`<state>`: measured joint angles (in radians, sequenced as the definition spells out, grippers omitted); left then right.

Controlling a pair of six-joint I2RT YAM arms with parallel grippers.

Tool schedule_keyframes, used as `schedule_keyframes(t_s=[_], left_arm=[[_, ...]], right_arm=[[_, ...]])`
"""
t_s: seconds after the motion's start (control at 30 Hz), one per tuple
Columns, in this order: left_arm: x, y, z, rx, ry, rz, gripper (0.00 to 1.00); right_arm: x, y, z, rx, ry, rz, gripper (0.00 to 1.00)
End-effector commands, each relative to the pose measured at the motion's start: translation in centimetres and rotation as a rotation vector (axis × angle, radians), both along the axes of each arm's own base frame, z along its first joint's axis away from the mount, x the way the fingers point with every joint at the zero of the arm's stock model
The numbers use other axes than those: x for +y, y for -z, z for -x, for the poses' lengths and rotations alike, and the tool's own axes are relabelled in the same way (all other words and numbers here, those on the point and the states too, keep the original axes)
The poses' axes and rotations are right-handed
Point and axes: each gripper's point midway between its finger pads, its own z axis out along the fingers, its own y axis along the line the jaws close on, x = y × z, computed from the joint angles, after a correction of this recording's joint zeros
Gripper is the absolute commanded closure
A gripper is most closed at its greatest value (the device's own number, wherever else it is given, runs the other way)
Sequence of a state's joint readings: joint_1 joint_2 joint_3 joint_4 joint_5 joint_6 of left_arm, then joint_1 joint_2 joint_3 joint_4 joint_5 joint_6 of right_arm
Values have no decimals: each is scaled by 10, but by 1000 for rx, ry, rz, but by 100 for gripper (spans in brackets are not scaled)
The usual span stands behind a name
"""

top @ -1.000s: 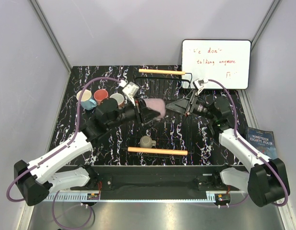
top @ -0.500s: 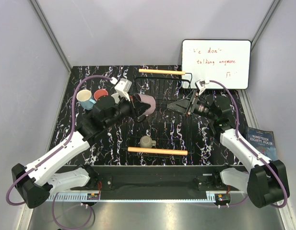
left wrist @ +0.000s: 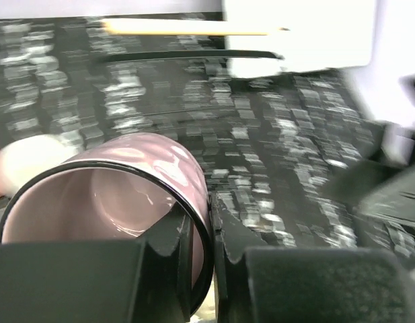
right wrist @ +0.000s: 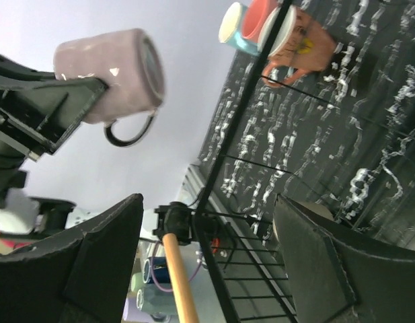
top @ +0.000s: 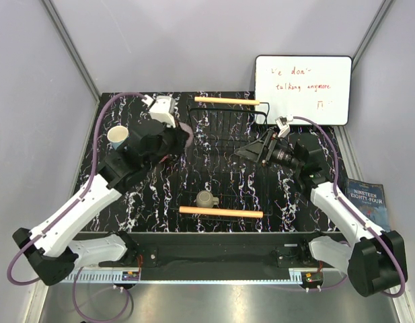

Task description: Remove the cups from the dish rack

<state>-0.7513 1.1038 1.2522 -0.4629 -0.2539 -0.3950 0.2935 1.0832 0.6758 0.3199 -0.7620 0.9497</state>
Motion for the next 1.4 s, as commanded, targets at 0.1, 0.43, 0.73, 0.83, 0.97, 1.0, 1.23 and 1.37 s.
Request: schedule_keyframes(t_s=[0.1,0.43,0.73,0.83,0.97,1.0,1.23,1.37], left_arm=[[144,43,-8,167,-519,-197,100],[218,130,-13,414,-741,-174,100],[224,158,-48,497,-770,-94,100],[227,168,-56,528,-776,-66,100],[239,185,-57,556,-809,-66,100],[242,190,-57,565,-815,-71,100],[256,230,-53,654,-866,-88,100],[255,247,-50,682,-874,-90,100]], right_arm=[[-9,6,-9,-34,76,80,15],[-8,15,-8,-32,55,94,16],[-8,15,-6,-45,49,94,16],[-8,15,-6,-49,48,93,16],[-9,18,-4,-50,46,109,16],[-9,18,-3,-58,46,114,16],[-9,25,-5,-38,47,120,16],[-9,24,-6,-38,46,118,16]])
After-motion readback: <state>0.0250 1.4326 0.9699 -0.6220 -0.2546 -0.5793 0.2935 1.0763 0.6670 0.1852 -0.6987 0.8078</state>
